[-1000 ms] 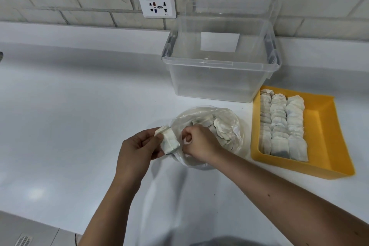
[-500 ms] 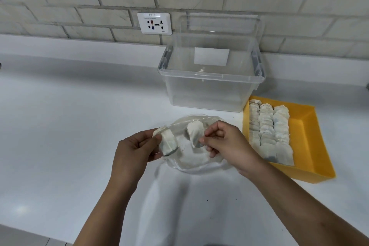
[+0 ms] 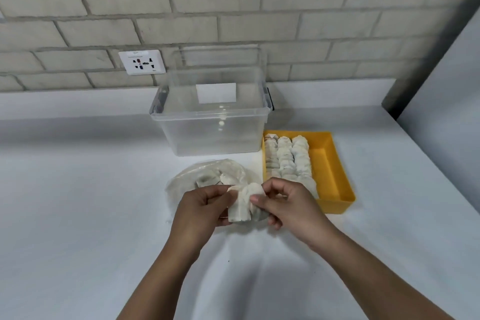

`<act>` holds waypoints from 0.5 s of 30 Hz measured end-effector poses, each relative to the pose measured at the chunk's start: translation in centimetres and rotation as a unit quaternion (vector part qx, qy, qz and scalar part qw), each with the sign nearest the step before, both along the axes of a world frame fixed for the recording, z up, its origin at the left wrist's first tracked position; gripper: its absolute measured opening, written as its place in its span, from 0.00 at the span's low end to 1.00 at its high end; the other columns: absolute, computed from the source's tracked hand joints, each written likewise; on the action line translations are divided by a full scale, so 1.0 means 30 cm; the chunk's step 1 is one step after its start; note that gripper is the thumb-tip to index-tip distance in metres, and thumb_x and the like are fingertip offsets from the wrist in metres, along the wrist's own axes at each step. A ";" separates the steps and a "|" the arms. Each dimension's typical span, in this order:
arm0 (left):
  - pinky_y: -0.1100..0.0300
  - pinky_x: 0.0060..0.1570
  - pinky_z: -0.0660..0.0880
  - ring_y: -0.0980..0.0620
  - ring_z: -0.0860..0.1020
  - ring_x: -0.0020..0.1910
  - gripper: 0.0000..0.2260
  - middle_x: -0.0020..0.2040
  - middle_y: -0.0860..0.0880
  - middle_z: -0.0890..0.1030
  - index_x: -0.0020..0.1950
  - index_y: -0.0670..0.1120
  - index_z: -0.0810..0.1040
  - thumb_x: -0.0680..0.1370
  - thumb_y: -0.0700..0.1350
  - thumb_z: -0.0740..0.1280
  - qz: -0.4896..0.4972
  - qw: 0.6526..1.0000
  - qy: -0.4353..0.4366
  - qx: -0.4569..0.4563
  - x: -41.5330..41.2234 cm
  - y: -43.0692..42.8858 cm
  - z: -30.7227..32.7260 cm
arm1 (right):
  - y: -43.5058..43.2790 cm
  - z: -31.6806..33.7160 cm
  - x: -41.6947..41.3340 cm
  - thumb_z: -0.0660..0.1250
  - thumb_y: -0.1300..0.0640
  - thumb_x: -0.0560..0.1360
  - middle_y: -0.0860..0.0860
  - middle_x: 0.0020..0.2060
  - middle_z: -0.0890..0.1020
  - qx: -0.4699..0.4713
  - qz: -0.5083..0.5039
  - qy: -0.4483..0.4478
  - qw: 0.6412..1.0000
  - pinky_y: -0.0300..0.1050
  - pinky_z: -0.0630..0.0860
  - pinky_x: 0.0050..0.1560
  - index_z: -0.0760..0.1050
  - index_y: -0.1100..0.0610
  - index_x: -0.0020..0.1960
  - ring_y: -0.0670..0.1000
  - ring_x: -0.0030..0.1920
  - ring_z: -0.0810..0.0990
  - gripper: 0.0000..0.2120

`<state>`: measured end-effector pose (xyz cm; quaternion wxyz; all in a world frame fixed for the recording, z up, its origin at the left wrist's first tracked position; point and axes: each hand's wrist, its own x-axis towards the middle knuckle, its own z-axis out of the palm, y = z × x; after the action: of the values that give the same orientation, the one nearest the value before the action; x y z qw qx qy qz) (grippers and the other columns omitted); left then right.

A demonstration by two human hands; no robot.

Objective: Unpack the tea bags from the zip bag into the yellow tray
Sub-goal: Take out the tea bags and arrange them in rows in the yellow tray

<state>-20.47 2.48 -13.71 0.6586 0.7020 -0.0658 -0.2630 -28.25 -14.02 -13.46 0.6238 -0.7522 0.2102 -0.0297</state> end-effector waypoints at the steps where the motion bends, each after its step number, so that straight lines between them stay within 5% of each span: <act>1: 0.59 0.40 0.83 0.44 0.86 0.43 0.07 0.42 0.43 0.87 0.49 0.45 0.87 0.79 0.39 0.69 -0.003 1.000 0.002 -0.001 -0.002 -0.021 0.000 | -0.038 0.004 -0.017 0.75 0.53 0.71 0.48 0.33 0.80 -0.057 -0.012 -0.011 0.998 0.40 0.72 0.32 0.79 0.55 0.42 0.44 0.28 0.74 0.07; 4: 0.51 0.48 0.84 0.41 0.86 0.46 0.06 0.44 0.42 0.87 0.50 0.44 0.86 0.78 0.39 0.70 -0.012 1.000 -0.004 0.007 0.011 -0.080 0.002 | -0.191 0.033 -0.049 0.75 0.53 0.70 0.42 0.33 0.79 -0.199 -0.050 -0.025 0.978 0.34 0.68 0.34 0.78 0.51 0.40 0.40 0.29 0.73 0.06; 10: 0.53 0.45 0.83 0.42 0.85 0.45 0.05 0.42 0.44 0.87 0.49 0.44 0.87 0.78 0.39 0.70 -0.046 0.999 -0.021 0.017 0.058 -0.201 0.016 | -0.489 0.053 -0.009 0.73 0.51 0.71 0.44 0.36 0.80 -0.415 -0.069 0.047 0.906 0.45 0.74 0.40 0.78 0.50 0.44 0.49 0.39 0.78 0.05; 15: 0.46 0.52 0.82 0.40 0.85 0.46 0.05 0.40 0.43 0.87 0.47 0.44 0.86 0.77 0.39 0.71 -0.058 0.997 -0.040 0.031 0.103 -0.317 0.001 | -0.619 -0.033 0.096 0.70 0.44 0.73 0.48 0.59 0.77 -0.553 -0.053 0.105 0.825 0.49 0.65 0.57 0.81 0.49 0.50 0.53 0.61 0.70 0.11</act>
<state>-17.38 -7.05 -13.67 0.6169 0.7272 -0.1239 -0.2744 -25.37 -32.59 -14.44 0.0754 -0.9573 0.2625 -0.0951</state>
